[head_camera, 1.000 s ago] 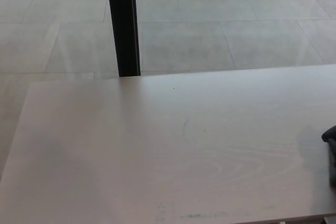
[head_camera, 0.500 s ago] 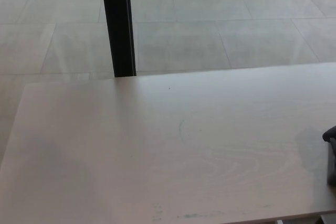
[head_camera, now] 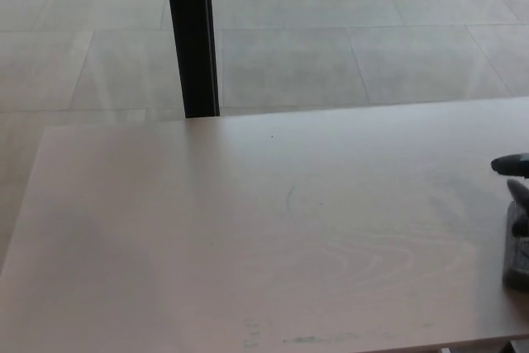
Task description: The robot uses its right hand to hold the eraser kept in the middle of the desk and use it to wipe the desk by swiping its surface twice
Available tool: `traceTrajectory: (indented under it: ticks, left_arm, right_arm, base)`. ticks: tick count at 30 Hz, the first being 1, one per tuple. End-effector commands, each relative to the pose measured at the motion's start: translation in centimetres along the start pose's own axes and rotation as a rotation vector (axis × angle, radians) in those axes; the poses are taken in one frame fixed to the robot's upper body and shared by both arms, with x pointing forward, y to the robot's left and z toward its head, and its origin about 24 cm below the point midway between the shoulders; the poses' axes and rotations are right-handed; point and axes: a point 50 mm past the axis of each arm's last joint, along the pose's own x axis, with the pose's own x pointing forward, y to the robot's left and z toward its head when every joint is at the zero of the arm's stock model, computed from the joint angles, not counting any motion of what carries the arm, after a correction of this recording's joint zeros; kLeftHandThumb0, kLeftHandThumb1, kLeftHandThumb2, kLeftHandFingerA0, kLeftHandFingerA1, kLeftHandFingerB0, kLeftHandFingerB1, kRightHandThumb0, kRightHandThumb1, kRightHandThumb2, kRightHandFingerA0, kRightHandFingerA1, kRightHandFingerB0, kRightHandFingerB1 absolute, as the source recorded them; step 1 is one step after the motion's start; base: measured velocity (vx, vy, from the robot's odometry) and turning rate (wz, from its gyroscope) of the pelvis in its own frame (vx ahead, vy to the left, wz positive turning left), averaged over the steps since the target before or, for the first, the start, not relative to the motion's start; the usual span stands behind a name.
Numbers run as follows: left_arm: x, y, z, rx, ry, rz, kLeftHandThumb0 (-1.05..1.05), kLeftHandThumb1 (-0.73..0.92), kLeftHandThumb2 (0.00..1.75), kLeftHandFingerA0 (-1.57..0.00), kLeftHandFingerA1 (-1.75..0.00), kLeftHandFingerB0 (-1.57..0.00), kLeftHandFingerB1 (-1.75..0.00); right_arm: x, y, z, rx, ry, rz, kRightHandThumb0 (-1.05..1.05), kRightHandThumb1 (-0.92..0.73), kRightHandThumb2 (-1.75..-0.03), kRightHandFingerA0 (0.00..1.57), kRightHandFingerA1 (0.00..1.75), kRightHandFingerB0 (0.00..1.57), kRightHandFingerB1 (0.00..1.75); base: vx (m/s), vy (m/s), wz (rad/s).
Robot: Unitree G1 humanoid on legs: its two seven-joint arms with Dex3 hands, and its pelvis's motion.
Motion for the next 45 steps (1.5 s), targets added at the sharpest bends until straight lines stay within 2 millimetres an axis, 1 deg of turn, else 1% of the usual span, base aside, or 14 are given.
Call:
traceTrajectory:
  ticks: [1, 12, 21, 25, 32, 33, 34, 35, 37, 39, 40, 41, 42, 45]
  left_arm:
    - [-0.1, 1.3, 0.3, -0.013, -0.002, 0.027, -0.50, 0.81, 0.64, -0.74, -0.75, -0.56, -0.61]
    - [-0.1, 1.4, 0.2, -0.012, -0.001, 0.023, -0.51, 0.82, 0.65, -0.70, -0.73, -0.54, -0.60]
    - [-0.2, 1.8, 0.0, -0.020, 0.006, 0.042, -0.51, 0.82, 0.65, -0.70, -0.72, -0.53, -0.59]
    - [-0.2, 1.8, -0.1, -0.036, 0.008, 0.032, -0.49, 0.61, 1.03, -0.72, -0.80, -0.47, -0.66]
    - [-0.4, 1.8, -0.7, -0.055, 0.013, 0.037, -0.46, 0.62, 1.04, -0.72, -0.80, -0.48, -0.67]
    - [-0.5, 2.0, -0.9, -0.047, 0.021, 0.043, -0.47, 0.62, 1.03, -0.71, -0.80, -0.49, -0.67]
    - [-0.5, 2.1, -1.0, -0.046, 0.023, 0.050, -0.47, 0.61, 1.03, -0.71, -0.80, -0.50, -0.68]
    - [-0.6, 2.4, -1.1, -0.028, 0.028, 0.055, -0.50, 0.82, 0.64, -0.69, -0.74, -0.55, -0.61]
    - [-0.6, 2.6, -1.1, 0.004, 0.033, 0.070, -0.50, 0.59, 1.01, -0.77, -0.82, -0.54, -0.69]
    - [-0.7, 2.5, -1.3, 0.002, 0.037, 0.071, -0.48, 0.58, 0.99, -0.78, -0.83, -0.52, -0.68]
    - [-0.7, 2.6, -1.3, 0.006, 0.040, 0.077, -0.43, 0.73, 0.62, -0.76, -0.78, -0.57, -0.60]
    - [-0.7, 2.6, -1.4, 0.014, 0.042, 0.079, -0.38, 0.69, 0.61, -0.76, -0.77, -0.60, -0.63]
    - [-0.7, 2.6, -1.5, -0.009, 0.035, 0.082, -0.38, 0.49, 0.91, -0.76, -0.84, -0.56, -0.70]
    - [-0.8, 2.7, -1.7, 0.048, 0.033, 0.085, -0.39, 0.45, 0.85, -0.78, -0.83, -0.61, -0.71]
  right_arm:
    - [-0.5, -5.5, 2.6, 0.078, 0.023, -0.036, -0.56, -0.74, -0.62, 0.89, 1.06, 0.62, 0.47]
    - [-7.1, -13.4, 2.9, 0.240, -0.083, -0.264, -0.59, -0.73, -0.62, 0.84, 1.08, 0.70, 0.50]
    - [-17.4, -20.3, -5.4, 0.373, 0.003, -0.805, -0.79, -0.65, -0.61, 1.14, 0.91, 0.94, 0.59]
    - [-21.2, -20.1, -9.3, 0.451, 0.083, -0.969, -0.79, -0.66, -0.61, 1.10, 1.05, 0.87, 0.69]
    - [-26.3, -18.6, -15.4, 0.541, 0.258, -1.214, -0.79, -0.50, -0.88, 1.13, 1.14, 0.77, 0.87]
    - [-26.9, -18.3, -16.0, 0.533, 0.285, -1.227, -0.76, -0.69, -0.61, 1.19, 1.11, 0.79, 0.86]
    - [-27.3, -17.9, -16.6, 0.540, 0.293, -1.235, -0.72, -0.54, -1.04, 1.14, 1.09, 0.81, 0.89]
    - [-27.8, -17.2, -17.6, 0.531, 0.354, -1.239, -0.75, -0.70, -0.61, 1.12, 0.95, 0.77, 0.82]
    - [-27.9, -16.4, -18.5, 0.514, 0.426, -1.220, -0.73, -0.67, -0.60, 1.02, 0.80, 0.72, 0.76]
    - [-27.9, -16.0, -18.9, 0.514, 0.444, -1.209, -0.70, -0.63, -0.59, 0.93, 0.79, 0.63, 0.79]
    - [-27.8, -15.7, -19.2, 0.531, 0.455, -1.207, -0.67, -0.41, -0.86, 0.90, 0.84, 0.66, 0.80]
    - [-27.9, -15.2, -19.6, 0.494, 0.501, -1.177, -0.60, -0.52, -0.56, 0.91, 0.78, 0.67, 0.73]
    - [-27.9, -15.0, -19.8, 0.477, 0.519, -1.165, -0.57, -0.32, -0.83, 0.92, 0.83, 0.71, 0.76]
    - [-27.6, -14.1, -20.3, 0.397, 0.586, -1.095, -0.55, -0.47, -0.54, 0.88, 0.76, 0.69, 0.70]
  base:
    - [0.00, 0.000, 0.00]
    - [0.00, 0.000, 0.00]
    - [0.00, 0.000, 0.00]
    - [0.00, 0.000, 0.00]
    - [0.00, 0.000, 0.00]
    - [0.00, 0.000, 0.00]
    - [0.00, 0.000, 0.00]
    - [0.00, 0.000, 0.00]
    - [0.00, 0.000, 0.00]
    - [0.00, 0.000, 0.00]
    - [0.00, 0.000, 0.00]
    - [0.00, 0.000, 0.00]
    - [0.00, 0.000, 0.00]
    - [0.00, 0.000, 0.00]
